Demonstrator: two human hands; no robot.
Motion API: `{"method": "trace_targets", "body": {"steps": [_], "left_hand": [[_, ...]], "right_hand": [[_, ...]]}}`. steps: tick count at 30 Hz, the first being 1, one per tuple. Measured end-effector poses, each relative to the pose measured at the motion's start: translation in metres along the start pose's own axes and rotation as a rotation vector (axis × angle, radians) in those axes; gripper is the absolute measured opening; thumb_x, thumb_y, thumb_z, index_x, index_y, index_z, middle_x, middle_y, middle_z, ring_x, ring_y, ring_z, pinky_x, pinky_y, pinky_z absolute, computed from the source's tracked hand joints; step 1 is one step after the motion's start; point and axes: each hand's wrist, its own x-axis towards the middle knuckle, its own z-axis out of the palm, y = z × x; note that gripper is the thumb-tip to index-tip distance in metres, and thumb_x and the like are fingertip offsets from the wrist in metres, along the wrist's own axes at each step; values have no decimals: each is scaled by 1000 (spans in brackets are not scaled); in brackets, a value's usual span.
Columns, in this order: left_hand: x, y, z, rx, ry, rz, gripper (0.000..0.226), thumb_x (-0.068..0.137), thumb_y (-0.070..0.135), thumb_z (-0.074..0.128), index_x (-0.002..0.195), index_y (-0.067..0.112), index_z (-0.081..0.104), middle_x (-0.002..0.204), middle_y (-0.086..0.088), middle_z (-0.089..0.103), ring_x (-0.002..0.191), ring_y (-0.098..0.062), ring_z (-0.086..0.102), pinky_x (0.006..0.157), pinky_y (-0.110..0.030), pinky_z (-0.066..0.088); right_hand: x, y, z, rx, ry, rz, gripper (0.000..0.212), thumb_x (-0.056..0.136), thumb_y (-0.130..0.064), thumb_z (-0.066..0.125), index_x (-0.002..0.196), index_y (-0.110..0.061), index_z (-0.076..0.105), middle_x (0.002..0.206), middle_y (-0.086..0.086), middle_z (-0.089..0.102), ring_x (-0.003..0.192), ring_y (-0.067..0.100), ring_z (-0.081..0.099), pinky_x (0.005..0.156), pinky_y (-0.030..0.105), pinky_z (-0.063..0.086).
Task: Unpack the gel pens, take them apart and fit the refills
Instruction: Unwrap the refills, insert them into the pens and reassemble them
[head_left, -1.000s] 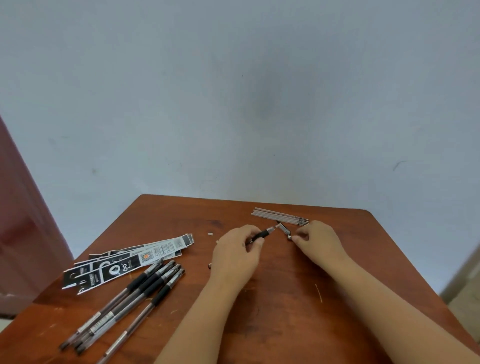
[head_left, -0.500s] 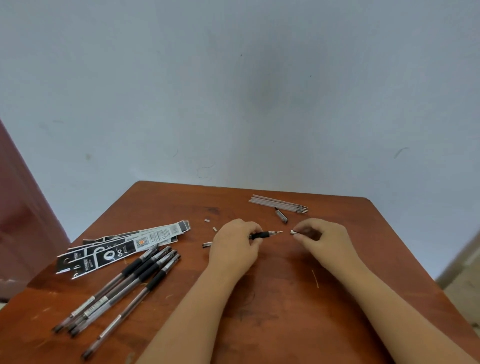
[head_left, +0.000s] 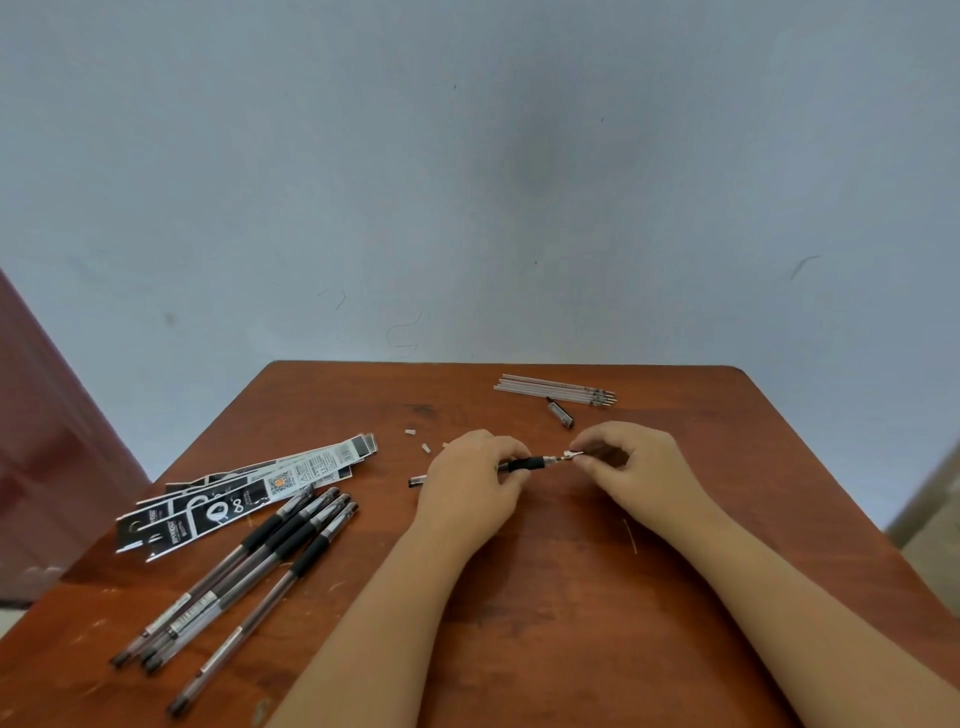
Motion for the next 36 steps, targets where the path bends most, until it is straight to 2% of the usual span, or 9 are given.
{"method": "trace_targets", "body": {"steps": [9,13,18,22,26,29,31,34,36], "left_hand": [[-2,-1,1,-85,-32,104,28,91,17,48,116,18,60,107,-3,62,103,-16,52,91,-26,39],[-3,1,2,-87,-21,135,28,91,17,49,117,18,60,110,-1,61,105,-14,51,94,-24,38],[-3,0,2,-82,14,134,29,91,17,48,118,18,59,111,-1,60,105,-13,50,91,-21,36],[-4,-1,3,-95,37,150,28,91,17,50,117,18,60,109,-1,60,104,-12,50,89,-17,34],[-5,0,2,-106,70,179,28,90,16,51,117,17,60,110,-1,61,103,-11,50,88,-14,32],[-4,-1,2,-120,98,170,27,89,15,52,115,16,61,108,-2,61,102,-12,51,87,-16,34],[-4,-1,2,-134,112,168,26,88,14,53,113,14,62,106,-4,62,101,-14,53,87,-17,35],[-5,-1,3,-133,123,175,26,88,13,54,112,13,63,105,-5,62,100,-15,53,85,-16,34],[-5,-1,2,-150,139,188,25,86,11,56,109,12,65,103,-6,63,99,-16,54,85,-15,34]], "right_hand": [[0,1,0,-10,-125,-7,10,85,-16,55,86,-16,65,71,-15,53,70,11,55,63,9,41],[0,1,-1,-1,-157,24,35,89,-25,48,55,-29,47,52,-8,43,47,4,42,50,17,33],[-3,-2,-4,178,-147,36,16,82,-17,60,83,-32,55,77,-17,58,70,-1,55,65,6,43],[-2,-1,-1,84,-148,-8,14,84,-14,57,77,-25,62,68,-17,56,64,2,52,63,10,40],[-1,-1,-3,59,-168,1,35,89,-25,48,55,-34,48,55,-8,49,48,1,45,52,17,34],[-2,-2,-5,132,-137,-9,14,84,-21,56,75,-32,57,68,-17,57,61,-6,53,58,8,41],[-2,-1,-5,156,-114,-20,17,81,-13,61,86,-29,59,77,-20,58,69,-2,57,64,5,42],[-2,-2,-4,95,-97,-39,12,83,-11,57,87,-19,65,73,-19,56,70,1,53,63,4,40],[-1,-3,-3,49,-136,-48,16,88,-16,51,78,-25,59,67,-17,52,61,1,47,60,6,38]]}}
